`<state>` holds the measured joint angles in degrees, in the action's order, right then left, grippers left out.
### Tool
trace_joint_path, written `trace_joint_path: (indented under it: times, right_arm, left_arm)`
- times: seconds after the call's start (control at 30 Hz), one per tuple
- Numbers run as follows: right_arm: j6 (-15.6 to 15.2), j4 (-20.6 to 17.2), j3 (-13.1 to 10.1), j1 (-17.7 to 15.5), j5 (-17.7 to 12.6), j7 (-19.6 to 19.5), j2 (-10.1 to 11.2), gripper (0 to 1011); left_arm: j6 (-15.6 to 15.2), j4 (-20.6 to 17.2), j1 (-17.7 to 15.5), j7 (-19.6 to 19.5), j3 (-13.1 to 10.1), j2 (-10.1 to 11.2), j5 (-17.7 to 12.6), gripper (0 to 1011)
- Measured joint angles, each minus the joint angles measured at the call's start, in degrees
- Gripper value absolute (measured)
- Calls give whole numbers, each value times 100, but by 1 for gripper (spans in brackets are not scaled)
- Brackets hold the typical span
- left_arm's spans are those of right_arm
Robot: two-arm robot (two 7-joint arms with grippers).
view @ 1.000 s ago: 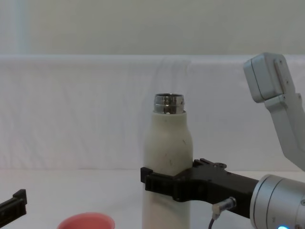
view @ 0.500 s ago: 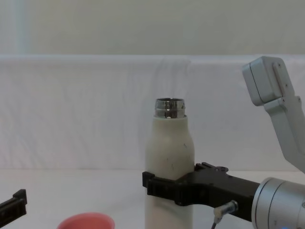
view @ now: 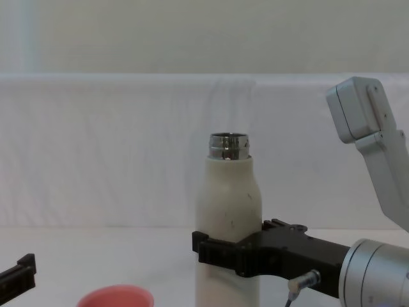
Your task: Grasp the thermos with one hand and pour water into the cup lid.
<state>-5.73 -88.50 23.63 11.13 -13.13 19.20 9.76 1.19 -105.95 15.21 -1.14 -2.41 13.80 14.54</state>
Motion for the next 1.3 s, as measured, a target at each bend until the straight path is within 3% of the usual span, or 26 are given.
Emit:
trace_joint_path:
  times: [0.17, 0.87, 1.3]
  right_arm:
    - [6, -1, -5, 0, 3, 1, -5, 1002]
    - [20, -20, -7, -13, 19, -1, -2, 1000]
    - [135, -482, -57, -351, -126, -135, 202, 1000]
  left_arm:
    - [0, 0, 0, 0, 0, 0, 0, 1001]
    - [0, 0, 0, 0, 0, 0, 0, 1001]
    - [0, 0, 0, 0, 0, 0, 0, 1001]
